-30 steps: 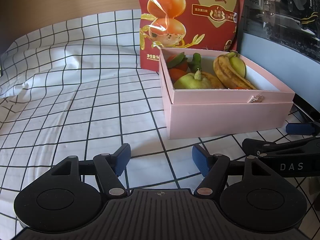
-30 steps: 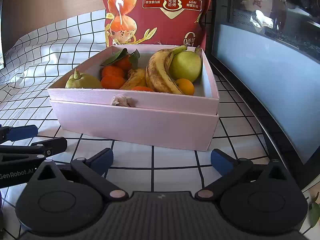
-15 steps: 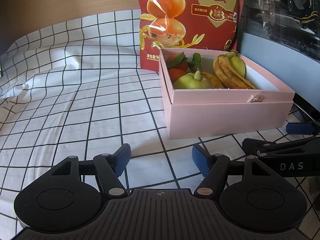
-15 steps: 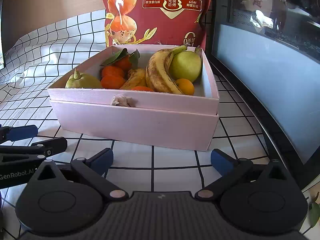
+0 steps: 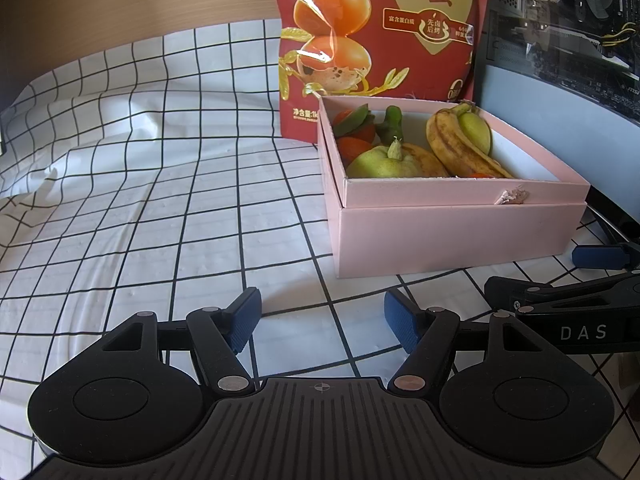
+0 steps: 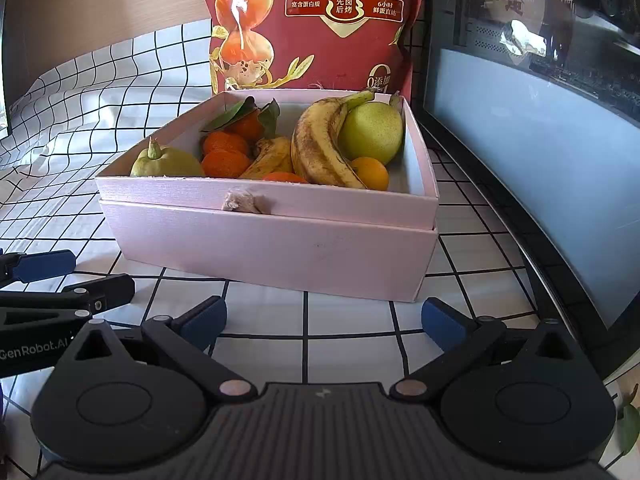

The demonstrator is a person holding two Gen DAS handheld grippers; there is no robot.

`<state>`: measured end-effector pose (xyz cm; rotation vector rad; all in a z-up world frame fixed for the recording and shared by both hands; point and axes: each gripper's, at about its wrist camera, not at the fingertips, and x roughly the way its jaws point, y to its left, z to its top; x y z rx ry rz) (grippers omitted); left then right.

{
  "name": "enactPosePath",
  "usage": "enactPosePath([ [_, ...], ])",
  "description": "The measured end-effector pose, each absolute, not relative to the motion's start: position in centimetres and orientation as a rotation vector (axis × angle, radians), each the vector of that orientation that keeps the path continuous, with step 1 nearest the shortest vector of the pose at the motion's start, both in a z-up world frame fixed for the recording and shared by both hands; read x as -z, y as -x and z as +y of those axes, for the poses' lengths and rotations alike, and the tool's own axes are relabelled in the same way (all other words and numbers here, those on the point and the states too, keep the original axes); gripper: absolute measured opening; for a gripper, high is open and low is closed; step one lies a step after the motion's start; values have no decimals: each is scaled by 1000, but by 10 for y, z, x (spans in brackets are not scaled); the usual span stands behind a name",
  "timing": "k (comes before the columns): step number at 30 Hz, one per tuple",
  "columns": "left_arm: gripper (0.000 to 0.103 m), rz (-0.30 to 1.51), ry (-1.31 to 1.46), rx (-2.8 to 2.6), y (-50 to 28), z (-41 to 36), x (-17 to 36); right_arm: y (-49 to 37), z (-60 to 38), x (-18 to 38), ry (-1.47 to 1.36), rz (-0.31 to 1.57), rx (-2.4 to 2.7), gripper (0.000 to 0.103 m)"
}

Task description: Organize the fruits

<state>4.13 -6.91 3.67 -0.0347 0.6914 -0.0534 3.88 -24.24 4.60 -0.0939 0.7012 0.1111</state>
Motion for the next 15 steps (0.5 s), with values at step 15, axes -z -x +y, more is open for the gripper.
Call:
enactPosePath([
  [15, 74, 691, 35, 54, -41, -69, -37, -39, -242, -46, 94, 701, -111, 103],
])
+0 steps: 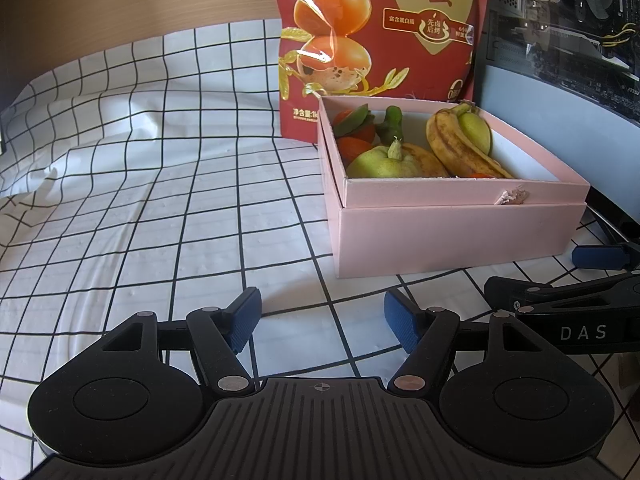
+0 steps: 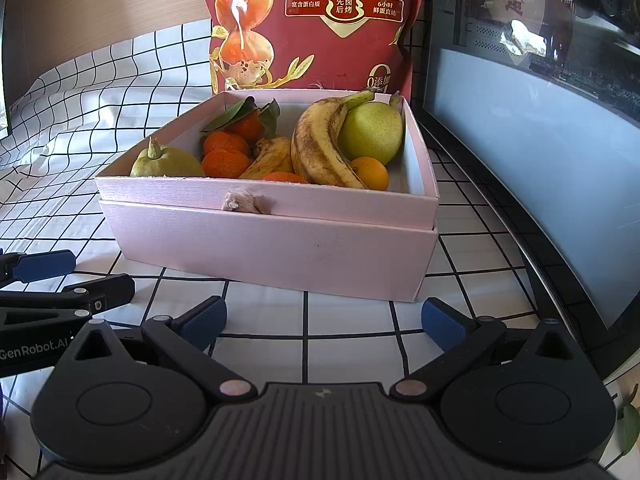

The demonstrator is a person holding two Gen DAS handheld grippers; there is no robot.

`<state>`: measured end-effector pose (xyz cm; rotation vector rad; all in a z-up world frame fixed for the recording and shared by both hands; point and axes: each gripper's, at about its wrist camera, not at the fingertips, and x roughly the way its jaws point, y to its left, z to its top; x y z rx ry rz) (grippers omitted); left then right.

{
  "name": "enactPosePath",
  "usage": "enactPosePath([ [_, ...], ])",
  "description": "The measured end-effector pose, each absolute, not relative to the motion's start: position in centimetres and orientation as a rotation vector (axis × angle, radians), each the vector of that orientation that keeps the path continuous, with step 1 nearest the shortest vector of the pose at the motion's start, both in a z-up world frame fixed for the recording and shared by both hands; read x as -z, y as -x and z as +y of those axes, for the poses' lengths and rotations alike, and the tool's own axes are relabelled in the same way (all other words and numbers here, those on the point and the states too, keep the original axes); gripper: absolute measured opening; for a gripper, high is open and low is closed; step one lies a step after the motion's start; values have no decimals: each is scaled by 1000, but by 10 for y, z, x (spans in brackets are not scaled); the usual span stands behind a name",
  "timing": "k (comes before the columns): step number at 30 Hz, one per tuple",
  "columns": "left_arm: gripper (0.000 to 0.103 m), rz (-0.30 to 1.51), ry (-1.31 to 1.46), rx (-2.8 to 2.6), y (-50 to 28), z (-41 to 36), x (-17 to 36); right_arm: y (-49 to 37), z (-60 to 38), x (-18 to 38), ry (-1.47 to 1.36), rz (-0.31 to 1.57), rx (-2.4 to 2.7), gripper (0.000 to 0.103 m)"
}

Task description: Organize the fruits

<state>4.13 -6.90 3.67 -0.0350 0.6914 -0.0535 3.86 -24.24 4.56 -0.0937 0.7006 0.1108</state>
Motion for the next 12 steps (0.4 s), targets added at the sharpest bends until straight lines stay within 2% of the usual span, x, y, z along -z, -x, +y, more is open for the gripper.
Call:
enactPosePath([
  [12, 74, 691, 36, 54, -41, -69, -37, -39, -242, -46, 93, 701, -110, 103],
])
